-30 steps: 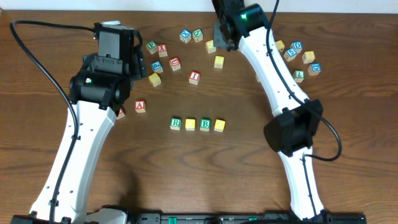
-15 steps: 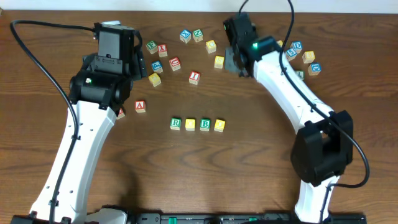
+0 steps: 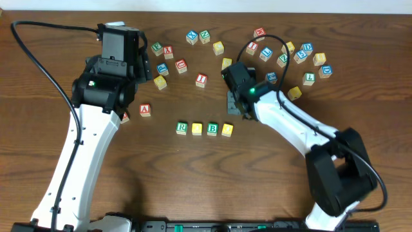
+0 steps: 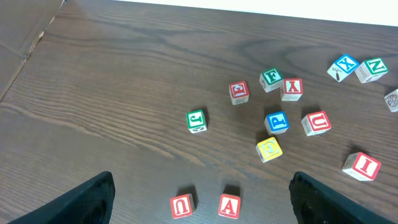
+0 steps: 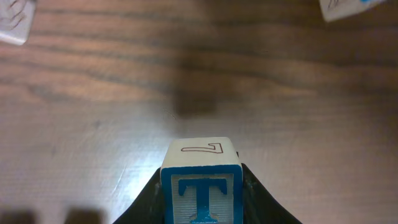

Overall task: Spell out ROBOT
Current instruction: 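Carry the blue T block down toward the right end of the row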

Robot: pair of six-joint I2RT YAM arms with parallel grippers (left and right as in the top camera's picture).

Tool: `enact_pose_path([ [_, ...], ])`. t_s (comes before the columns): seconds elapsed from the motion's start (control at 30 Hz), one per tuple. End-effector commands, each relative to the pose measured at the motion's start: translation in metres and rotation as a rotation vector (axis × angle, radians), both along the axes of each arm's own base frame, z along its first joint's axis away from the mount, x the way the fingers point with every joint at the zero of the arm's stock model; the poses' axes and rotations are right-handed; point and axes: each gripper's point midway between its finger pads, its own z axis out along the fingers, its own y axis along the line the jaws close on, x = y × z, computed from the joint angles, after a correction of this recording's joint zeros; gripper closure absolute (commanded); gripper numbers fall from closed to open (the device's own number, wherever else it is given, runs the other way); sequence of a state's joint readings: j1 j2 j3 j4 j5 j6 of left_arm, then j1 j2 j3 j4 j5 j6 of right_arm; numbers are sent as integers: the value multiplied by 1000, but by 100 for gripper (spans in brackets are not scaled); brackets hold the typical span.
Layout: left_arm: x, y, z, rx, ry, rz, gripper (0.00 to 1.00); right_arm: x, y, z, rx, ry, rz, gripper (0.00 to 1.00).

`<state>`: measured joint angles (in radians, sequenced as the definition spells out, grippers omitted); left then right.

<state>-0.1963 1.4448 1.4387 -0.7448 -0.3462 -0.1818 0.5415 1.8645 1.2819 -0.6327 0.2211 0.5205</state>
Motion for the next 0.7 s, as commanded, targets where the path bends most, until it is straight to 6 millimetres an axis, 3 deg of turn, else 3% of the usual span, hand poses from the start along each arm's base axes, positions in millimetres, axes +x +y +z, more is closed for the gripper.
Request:
enact_pose_path([
  [0.0, 2, 4, 4, 15, -5, 4, 12, -8, -3, 10, 26, -25, -53, 85],
  [0.67, 2, 4, 4, 15, -5, 4, 12, -38, -28, -9, 23, -45, -120, 85],
])
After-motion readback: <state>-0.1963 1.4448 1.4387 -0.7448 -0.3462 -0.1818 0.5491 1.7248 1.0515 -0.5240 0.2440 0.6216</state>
